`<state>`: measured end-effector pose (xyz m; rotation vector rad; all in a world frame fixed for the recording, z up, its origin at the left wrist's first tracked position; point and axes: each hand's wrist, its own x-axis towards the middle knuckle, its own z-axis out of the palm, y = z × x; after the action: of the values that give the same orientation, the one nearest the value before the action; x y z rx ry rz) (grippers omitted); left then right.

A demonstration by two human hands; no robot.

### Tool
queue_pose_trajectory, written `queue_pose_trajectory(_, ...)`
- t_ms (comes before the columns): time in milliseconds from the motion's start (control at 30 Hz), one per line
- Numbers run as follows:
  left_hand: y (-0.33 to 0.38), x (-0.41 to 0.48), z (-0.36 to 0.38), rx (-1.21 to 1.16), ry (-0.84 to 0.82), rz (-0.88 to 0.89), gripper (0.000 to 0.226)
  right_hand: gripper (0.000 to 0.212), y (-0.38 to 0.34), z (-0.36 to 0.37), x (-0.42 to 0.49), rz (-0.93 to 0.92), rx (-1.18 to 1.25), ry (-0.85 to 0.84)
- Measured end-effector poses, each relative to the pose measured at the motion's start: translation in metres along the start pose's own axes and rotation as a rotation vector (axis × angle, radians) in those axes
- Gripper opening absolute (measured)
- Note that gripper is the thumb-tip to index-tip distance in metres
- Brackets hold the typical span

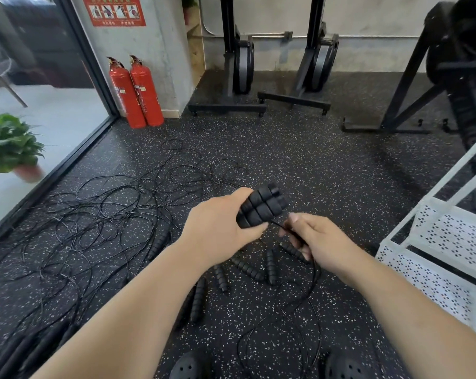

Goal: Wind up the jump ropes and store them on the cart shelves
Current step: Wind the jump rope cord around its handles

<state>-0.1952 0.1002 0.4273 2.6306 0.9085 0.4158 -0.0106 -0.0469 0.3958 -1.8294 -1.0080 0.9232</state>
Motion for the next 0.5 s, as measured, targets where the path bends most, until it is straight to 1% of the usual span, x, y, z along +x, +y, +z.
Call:
queue_pose_trajectory(133,-0.015,0.005,0.001,0.104,0.018,-0.092,0.045,0.030,-0.008,0.015,-0.006,-0.131,-0.485,0.071)
queue_pose_trajectory(200,-0.019,0.007,0.004,0.137,0.014,-0.120,0.045,0.023,-0.021,0.018,-0.015,-0.198,-0.684,0.100)
queue_pose_trajectory(267,-0.023,0.008,0.006,0.186,0.009,-0.128,0.043,0.025,-0.032,0.017,-0.022,-0.242,-0.821,0.124)
queue_pose_trajectory(333,-0.026,0.007,0.007,0.228,-0.003,-0.131,0.042,0.021,-0.044,0.010,-0.028,-0.261,-0.853,0.129)
queue_pose_trajectory(400,-0.026,0.007,0.008,0.259,-0.033,-0.108,0.041,0.019,-0.052,0.002,-0.032,-0.305,-0.836,0.133)
queue_pose_trajectory(500,-0.015,0.004,0.014,0.303,-0.086,0.018,0.039,0.018,-0.058,-0.010,-0.033,-0.390,-0.753,0.116)
